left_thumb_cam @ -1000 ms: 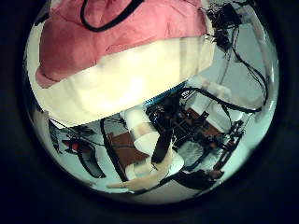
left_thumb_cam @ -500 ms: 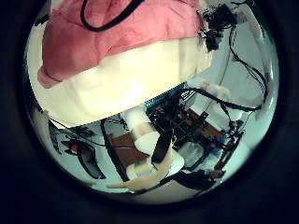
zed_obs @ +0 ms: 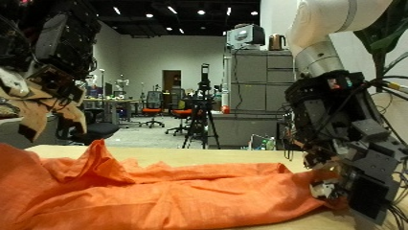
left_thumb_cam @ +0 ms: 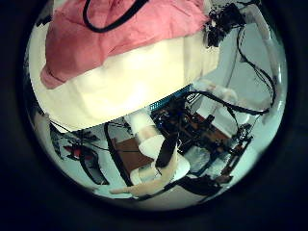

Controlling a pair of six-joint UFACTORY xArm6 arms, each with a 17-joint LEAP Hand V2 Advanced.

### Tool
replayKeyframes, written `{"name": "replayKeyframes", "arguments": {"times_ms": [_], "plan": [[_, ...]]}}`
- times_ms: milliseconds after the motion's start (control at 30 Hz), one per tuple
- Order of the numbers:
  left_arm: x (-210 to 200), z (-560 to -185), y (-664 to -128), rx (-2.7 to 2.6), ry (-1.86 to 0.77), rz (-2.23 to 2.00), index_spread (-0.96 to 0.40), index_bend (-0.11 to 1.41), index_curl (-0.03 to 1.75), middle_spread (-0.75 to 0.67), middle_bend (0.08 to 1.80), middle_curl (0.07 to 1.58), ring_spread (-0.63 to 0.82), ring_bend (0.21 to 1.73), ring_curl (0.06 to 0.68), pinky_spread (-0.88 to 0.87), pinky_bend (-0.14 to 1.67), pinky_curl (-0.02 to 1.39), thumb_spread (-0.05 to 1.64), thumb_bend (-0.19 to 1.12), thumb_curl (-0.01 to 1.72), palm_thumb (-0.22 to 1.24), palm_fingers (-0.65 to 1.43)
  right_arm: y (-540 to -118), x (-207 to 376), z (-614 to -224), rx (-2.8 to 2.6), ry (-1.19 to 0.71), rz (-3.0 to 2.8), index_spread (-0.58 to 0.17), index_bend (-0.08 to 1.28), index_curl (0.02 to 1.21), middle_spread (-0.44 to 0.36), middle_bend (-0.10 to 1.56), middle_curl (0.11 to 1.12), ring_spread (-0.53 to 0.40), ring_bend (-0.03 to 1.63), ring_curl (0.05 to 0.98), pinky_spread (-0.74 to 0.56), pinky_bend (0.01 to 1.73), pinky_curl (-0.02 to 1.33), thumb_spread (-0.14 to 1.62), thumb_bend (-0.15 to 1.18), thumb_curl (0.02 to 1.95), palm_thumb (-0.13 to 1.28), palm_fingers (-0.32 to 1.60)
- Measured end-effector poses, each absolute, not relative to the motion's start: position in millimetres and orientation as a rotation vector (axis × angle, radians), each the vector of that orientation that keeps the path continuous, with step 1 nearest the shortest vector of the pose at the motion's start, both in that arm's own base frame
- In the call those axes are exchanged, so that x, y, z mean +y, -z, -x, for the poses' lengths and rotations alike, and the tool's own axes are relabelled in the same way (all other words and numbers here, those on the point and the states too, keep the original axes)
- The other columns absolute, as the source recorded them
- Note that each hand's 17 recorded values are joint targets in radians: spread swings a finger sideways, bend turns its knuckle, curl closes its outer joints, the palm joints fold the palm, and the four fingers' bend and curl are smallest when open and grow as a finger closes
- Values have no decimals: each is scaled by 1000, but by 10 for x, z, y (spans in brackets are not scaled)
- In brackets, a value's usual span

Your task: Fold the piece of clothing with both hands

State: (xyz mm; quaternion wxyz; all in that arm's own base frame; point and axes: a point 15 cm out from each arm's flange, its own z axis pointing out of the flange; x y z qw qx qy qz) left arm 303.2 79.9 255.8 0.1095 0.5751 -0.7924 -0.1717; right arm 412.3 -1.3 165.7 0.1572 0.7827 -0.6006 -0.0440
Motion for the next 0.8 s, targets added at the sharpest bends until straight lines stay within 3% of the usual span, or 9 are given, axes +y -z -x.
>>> {"name": "replayKeyframes", "arguments": {"times_ms": [200,367,567,800], "plan": [[795,-3051,-2590,-2340,505,-1691,-86,163,304,233,185,294,360,580,232,376,428,313,847,-33,298,121,26,-2152,-143,-4169,-1814,22,-2266,-459,800,799,-287,1021,831,-297,1212,654,-370,1116,730,1107,-3,387,961,1133],[809,-3068,-2642,-2343,502,-1701,-86,161,306,232,187,296,358,580,230,374,431,314,847,-33,299,121,28,-2579,-441,-4024,-1876,-14,-2257,-446,857,895,-277,1081,890,-274,1287,681,-329,1171,793,1195,2,394,1000,1075],[811,-3065,-2682,-2347,495,-1706,-86,158,304,231,187,298,359,587,229,373,430,313,848,-33,300,122,29,-3129,-930,-3833,-1987,-71,-2221,-435,869,978,-268,1104,934,-257,1327,692,-295,1190,845,1238,-10,397,1007,1038],[772,-3013,-2739,-2354,453,-1723,-83,158,302,224,190,303,359,586,225,366,431,314,854,-32,299,128,34,-3685,-775,-3898,-2030,-196,-2292,-426,847,1041,-260,1103,964,-250,1343,683,-283,1195,870,1254,-11,404,995,1049]]}}
